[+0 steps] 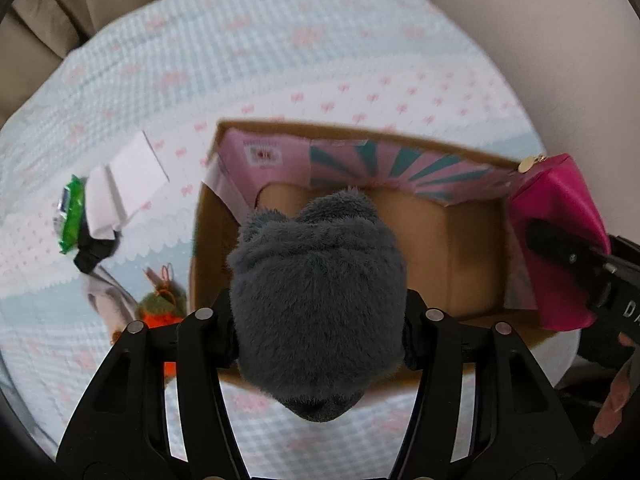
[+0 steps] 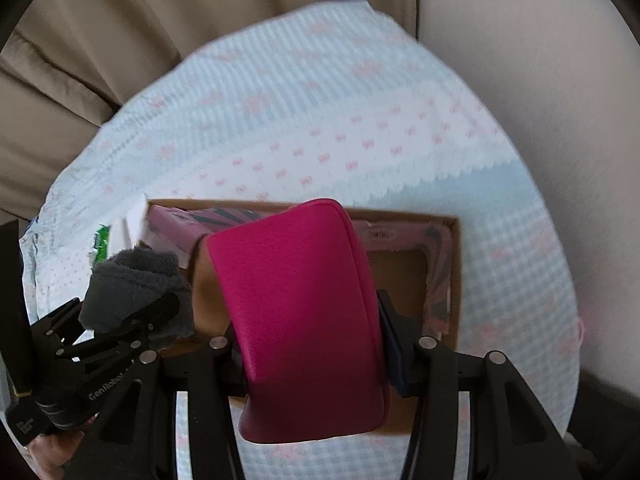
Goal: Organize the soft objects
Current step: 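Carry the grey sock and magenta pouch with both grippers into the cardboard box, then open both grippers and lift them away from the box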
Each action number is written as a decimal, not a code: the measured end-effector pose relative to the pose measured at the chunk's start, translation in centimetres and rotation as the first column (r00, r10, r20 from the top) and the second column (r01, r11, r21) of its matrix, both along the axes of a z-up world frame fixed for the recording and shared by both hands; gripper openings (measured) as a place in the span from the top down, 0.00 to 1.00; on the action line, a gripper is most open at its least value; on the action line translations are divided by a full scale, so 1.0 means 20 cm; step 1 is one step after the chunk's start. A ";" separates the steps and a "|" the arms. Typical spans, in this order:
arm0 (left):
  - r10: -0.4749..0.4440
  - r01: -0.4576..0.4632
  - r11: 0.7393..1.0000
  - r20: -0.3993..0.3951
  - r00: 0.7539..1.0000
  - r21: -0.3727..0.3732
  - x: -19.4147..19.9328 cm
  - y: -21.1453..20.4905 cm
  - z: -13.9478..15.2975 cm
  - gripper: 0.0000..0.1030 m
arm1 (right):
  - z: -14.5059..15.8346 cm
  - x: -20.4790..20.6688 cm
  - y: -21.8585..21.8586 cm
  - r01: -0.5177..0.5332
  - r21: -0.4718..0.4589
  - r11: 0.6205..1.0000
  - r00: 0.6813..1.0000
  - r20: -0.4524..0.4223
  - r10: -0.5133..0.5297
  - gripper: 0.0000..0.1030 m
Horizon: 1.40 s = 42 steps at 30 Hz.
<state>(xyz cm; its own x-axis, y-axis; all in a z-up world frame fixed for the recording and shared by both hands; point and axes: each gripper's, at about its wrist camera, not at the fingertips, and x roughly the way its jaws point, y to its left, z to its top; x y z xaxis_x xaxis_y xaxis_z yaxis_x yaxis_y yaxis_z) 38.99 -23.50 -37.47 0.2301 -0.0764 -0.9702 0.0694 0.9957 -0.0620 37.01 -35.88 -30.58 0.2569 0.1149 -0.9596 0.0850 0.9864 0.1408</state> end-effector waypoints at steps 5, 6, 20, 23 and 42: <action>-0.036 0.038 0.998 -0.039 0.999 0.046 0.01 -0.02 -0.11 0.47 | -0.17 0.05 -0.06 0.026 0.027 0.999 0.997 -0.079 -0.024 0.55; -0.044 0.047 0.997 -0.045 0.998 0.054 0.01 -0.02 -0.12 0.47 | -0.19 0.06 -0.07 0.029 0.030 0.999 0.996 -0.089 -0.026 0.55; -0.179 0.180 0.974 -0.021 0.984 0.140 -0.01 -0.10 -0.02 0.00 | -0.22 0.06 -0.02 0.035 0.039 0.999 0.997 -0.070 -0.033 0.00; -0.171 0.173 0.978 -0.023 0.985 0.121 -0.02 -0.08 -0.02 0.00 | -0.21 0.04 0.00 0.028 0.026 0.999 0.998 -0.061 -0.026 0.00; -0.100 0.096 0.995 0.133 0.986 0.030 -0.26 0.04 0.48 0.00 | 0.25 -0.13 0.08 0.013 -0.022 1.000 0.997 0.074 -0.012 0.00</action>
